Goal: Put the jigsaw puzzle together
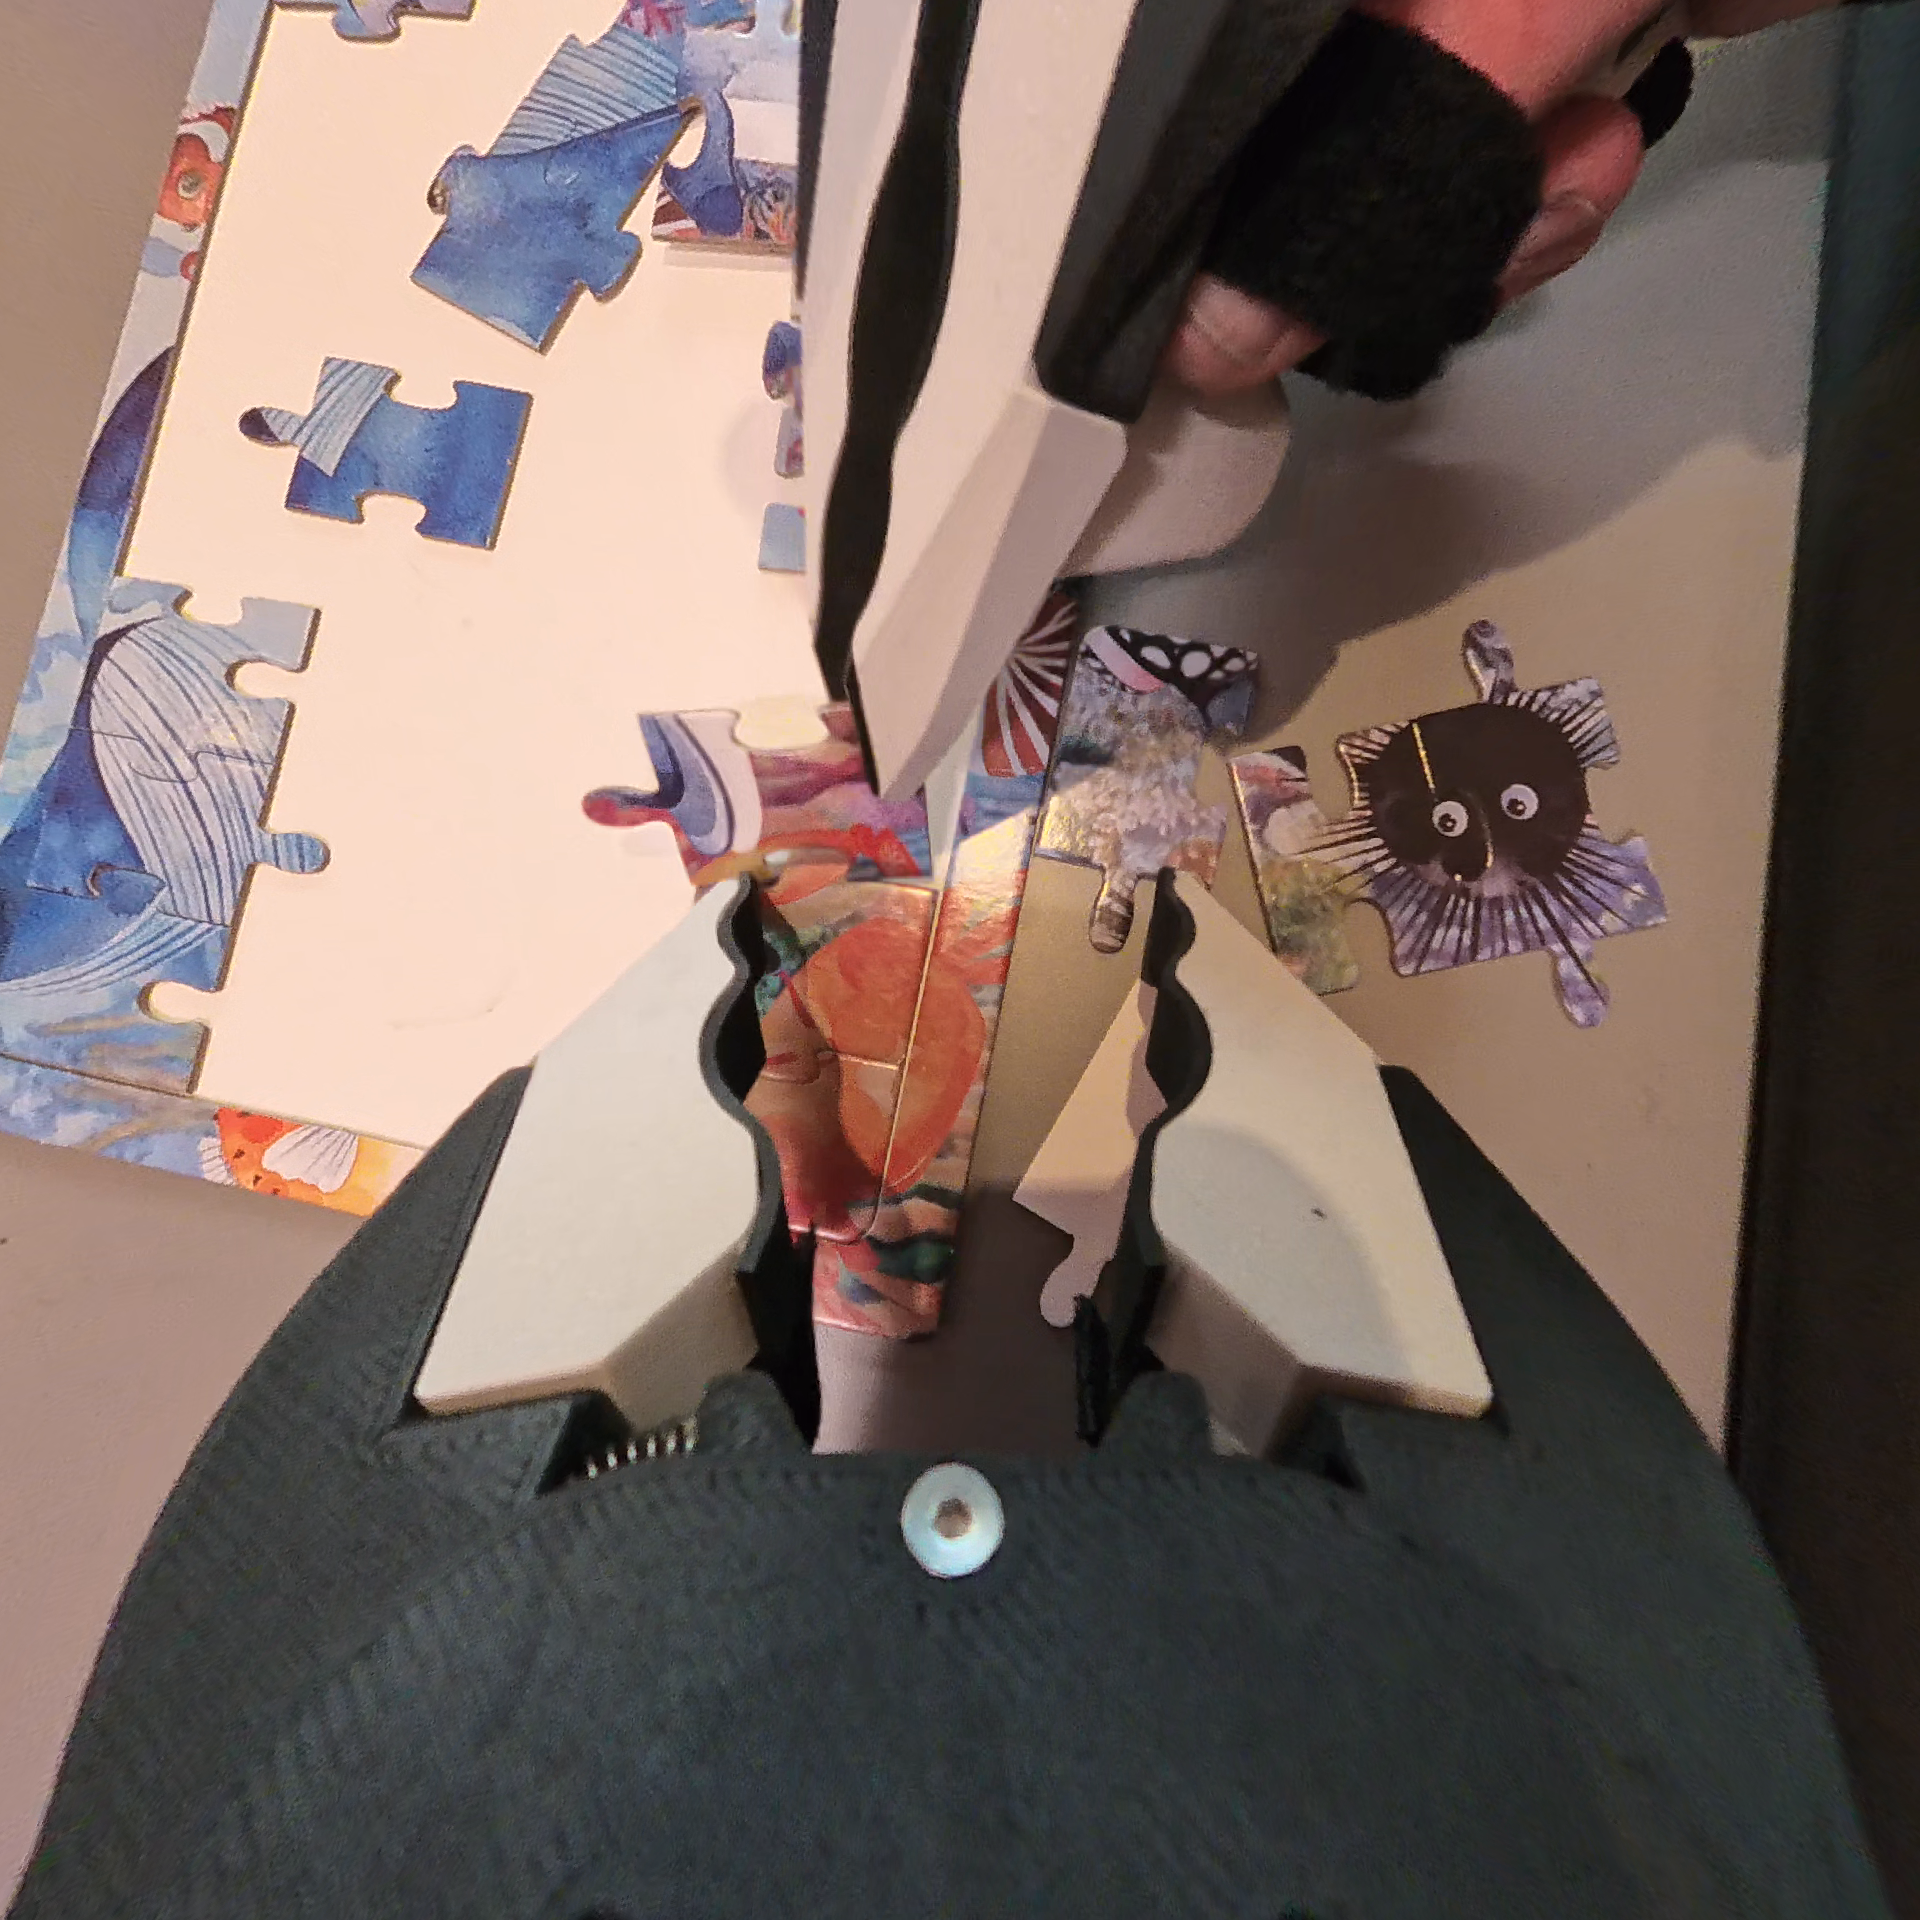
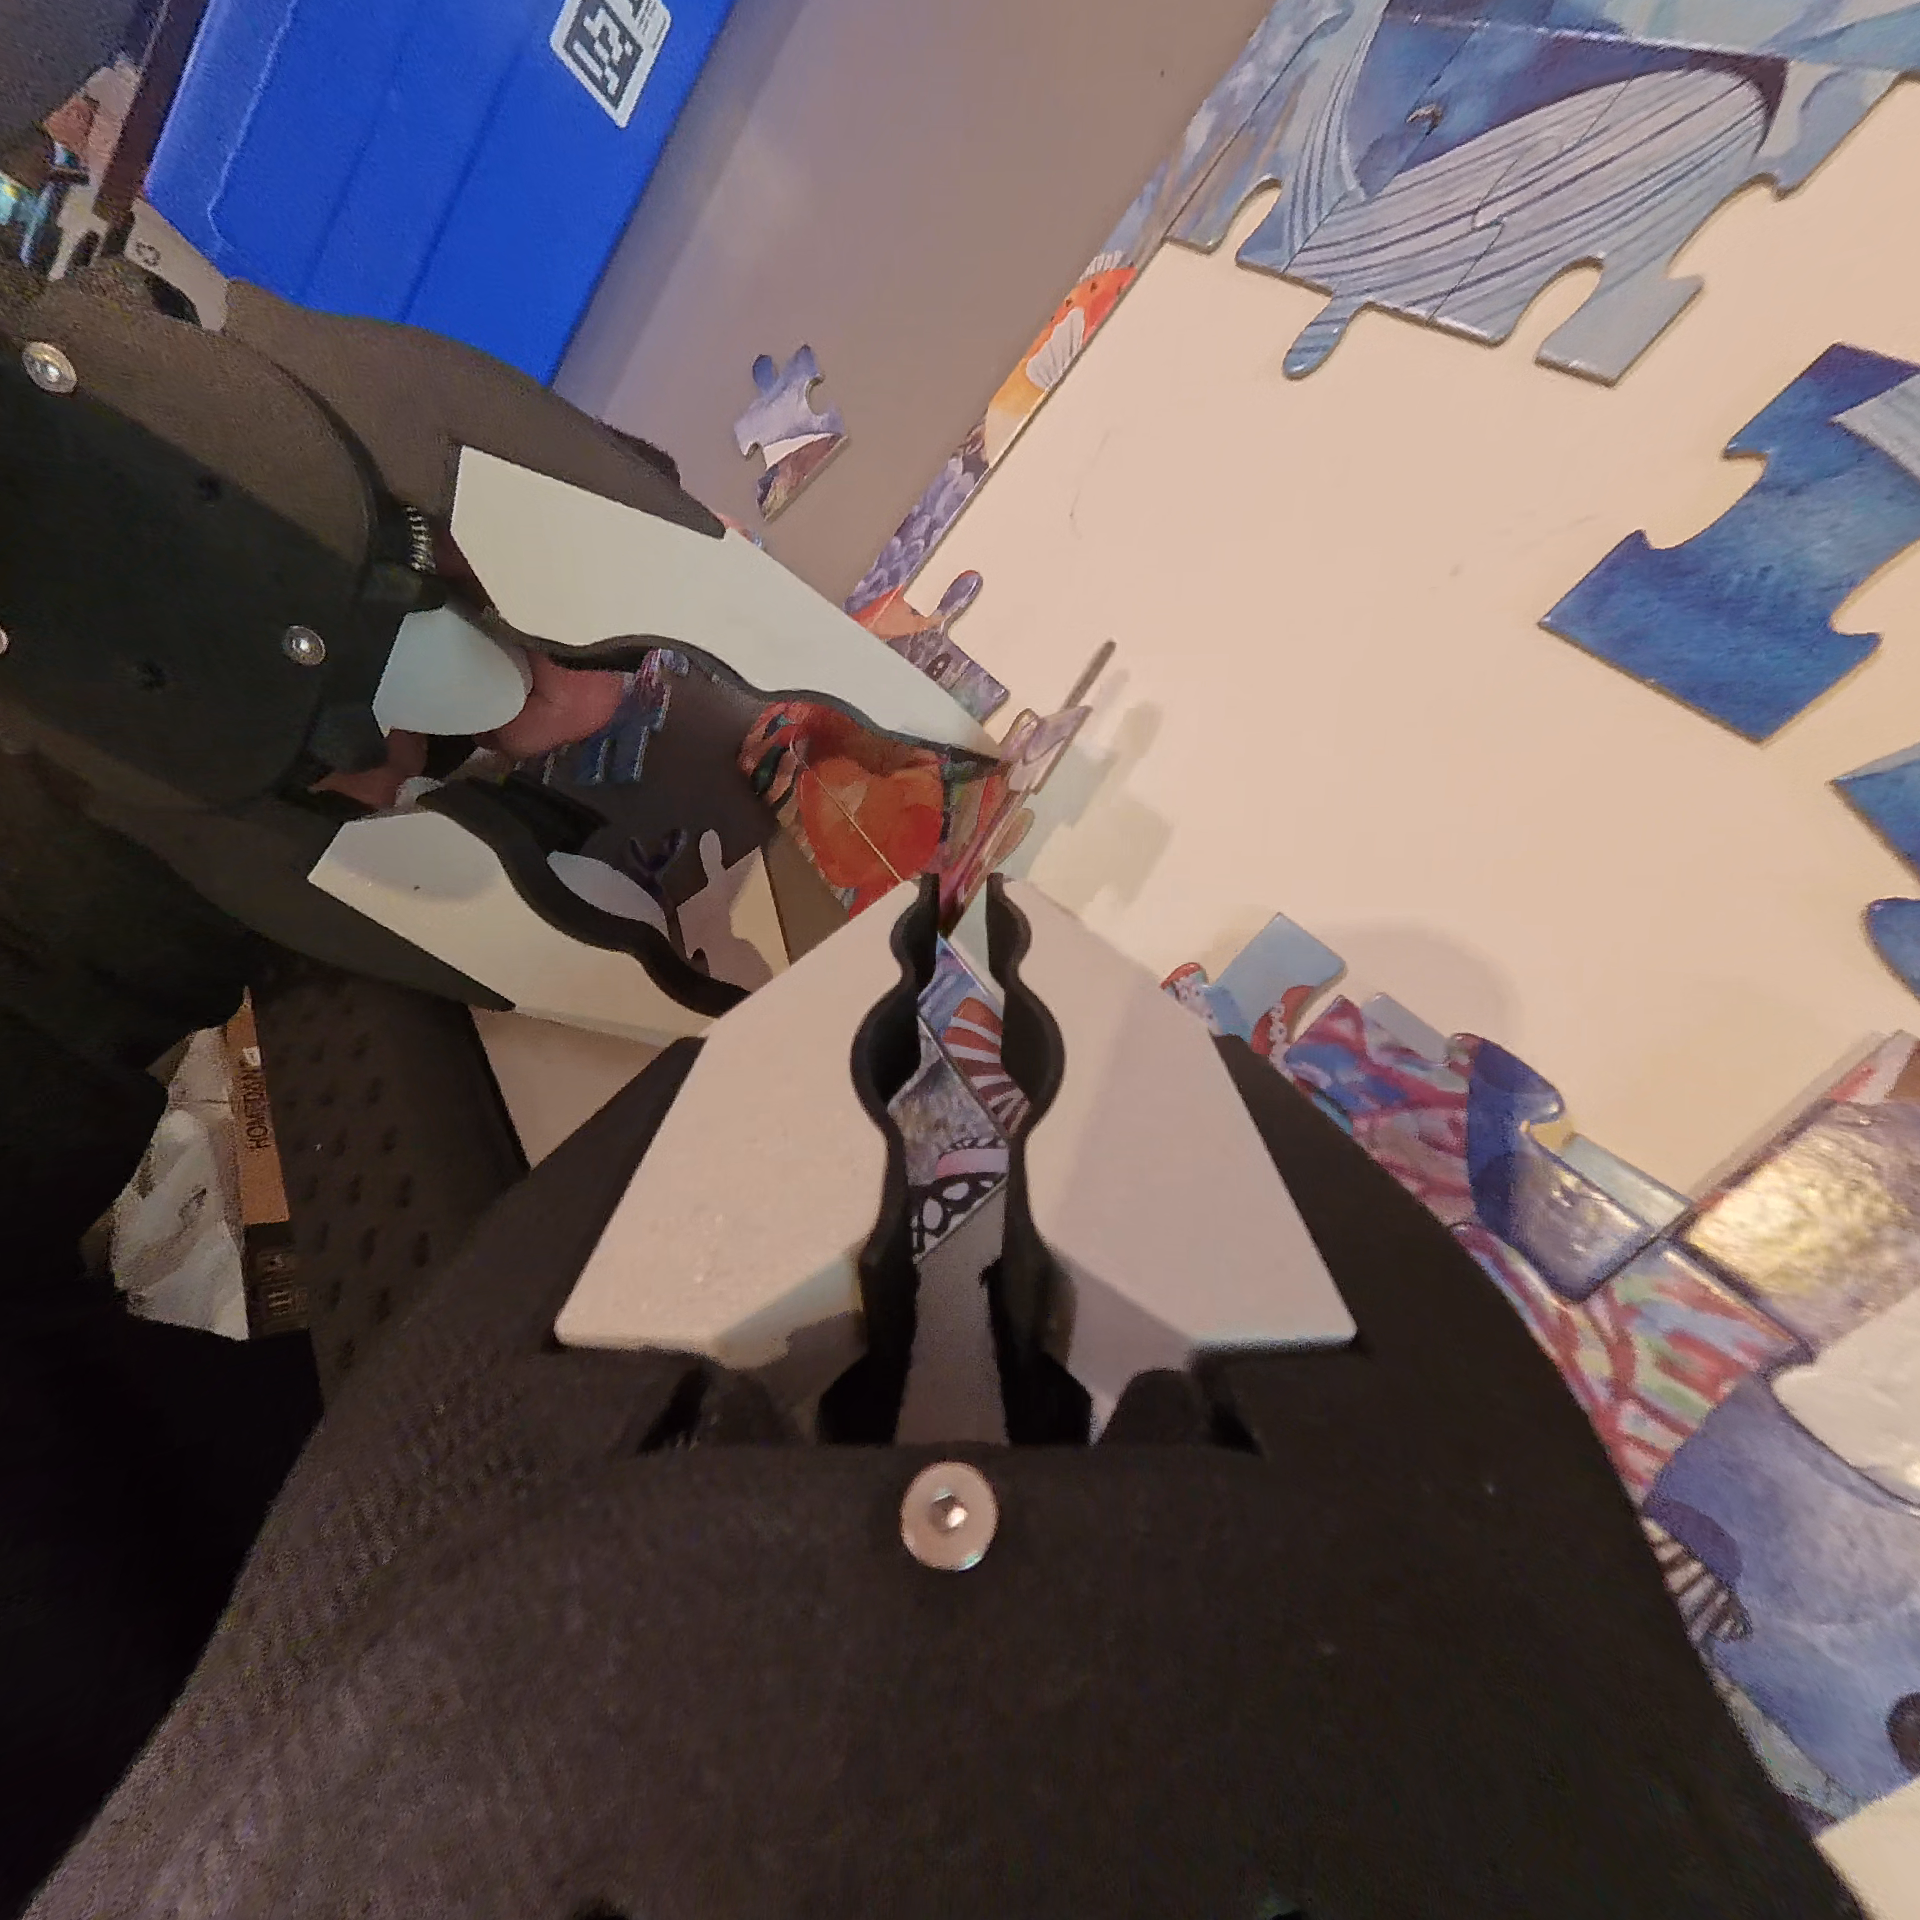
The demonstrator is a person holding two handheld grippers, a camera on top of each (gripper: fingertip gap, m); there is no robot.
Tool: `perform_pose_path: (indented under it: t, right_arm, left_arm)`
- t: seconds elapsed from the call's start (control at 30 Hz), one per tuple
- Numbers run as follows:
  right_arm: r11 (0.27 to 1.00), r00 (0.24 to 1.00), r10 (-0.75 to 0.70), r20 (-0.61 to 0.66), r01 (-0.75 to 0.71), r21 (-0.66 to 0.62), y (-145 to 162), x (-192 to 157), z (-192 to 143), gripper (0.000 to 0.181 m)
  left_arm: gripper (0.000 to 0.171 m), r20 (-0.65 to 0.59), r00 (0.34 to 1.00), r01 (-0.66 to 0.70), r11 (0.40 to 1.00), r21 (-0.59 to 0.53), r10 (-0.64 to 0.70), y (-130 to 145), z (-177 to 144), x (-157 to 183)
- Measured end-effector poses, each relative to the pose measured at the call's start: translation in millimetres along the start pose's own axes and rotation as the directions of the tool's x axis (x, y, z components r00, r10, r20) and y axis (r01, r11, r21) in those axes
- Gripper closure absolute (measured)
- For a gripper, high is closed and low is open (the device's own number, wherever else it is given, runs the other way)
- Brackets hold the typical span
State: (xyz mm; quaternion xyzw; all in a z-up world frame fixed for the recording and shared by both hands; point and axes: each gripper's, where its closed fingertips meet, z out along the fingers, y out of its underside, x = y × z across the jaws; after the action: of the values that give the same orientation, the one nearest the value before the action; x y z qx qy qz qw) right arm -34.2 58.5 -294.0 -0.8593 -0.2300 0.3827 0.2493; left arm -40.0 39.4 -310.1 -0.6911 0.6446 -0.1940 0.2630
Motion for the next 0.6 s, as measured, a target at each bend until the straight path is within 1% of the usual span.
perform_pose_path:
  t: [0.03, 0.1, 0.13, 0.23, 0.27, 0.43, 0.6]
  right_arm:
    - [1.000, 1.000, -0.006, -0.004, 0.006, 0.001, 1, 0, 1, 0.175]
    - [1.000, 1.000, 0.001, 0.006, -0.001, -0.009, 3, -2, 2, 0.168]
    - [1.000, 1.000, -0.001, 0.010, 0.001, -0.017, 5, -3, 2, 0.168]
    - [0.999, 1.000, -0.027, 0.001, 0.027, -0.031, 7, -3, -1, 0.174]
    - [0.998, 0.998, -0.052, -0.020, 0.051, -0.041, 8, -1, -3, 0.175]
    - [0.993, 0.994, -0.097, -0.047, 0.094, -0.070, 10, -2, -7, 0.175]
    - [0.989, 0.991, -0.110, -0.071, 0.103, -0.104, 16, 3, -5, 0.160]
  left_arm:
    - [0.097, 0.000, 1.000, 0.000, 1.000, 0.001, 0.000, 0, 1, 0]
    - [0.094, 0.009, 1.000, 0.002, 1.000, -0.001, -0.002, 0, 0, -2]
    - [0.094, 0.012, 1.000, 0.002, 1.000, -0.002, -0.002, 0, 0, -3]
    - [0.096, -0.011, 1.000, 0.015, 1.000, 0.004, -0.015, -1, 1, -1]
    - [0.095, -0.012, 1.000, 0.013, 1.000, 0.006, -0.013, -1, 2, -1]
    - [0.095, -0.018, 1.000, -0.001, 1.000, 0.012, 0.002, -4, 4, 2]
    - [0.094, -0.015, 1.000, 0.005, 1.000, 0.006, -0.005, -3, 3, 0]
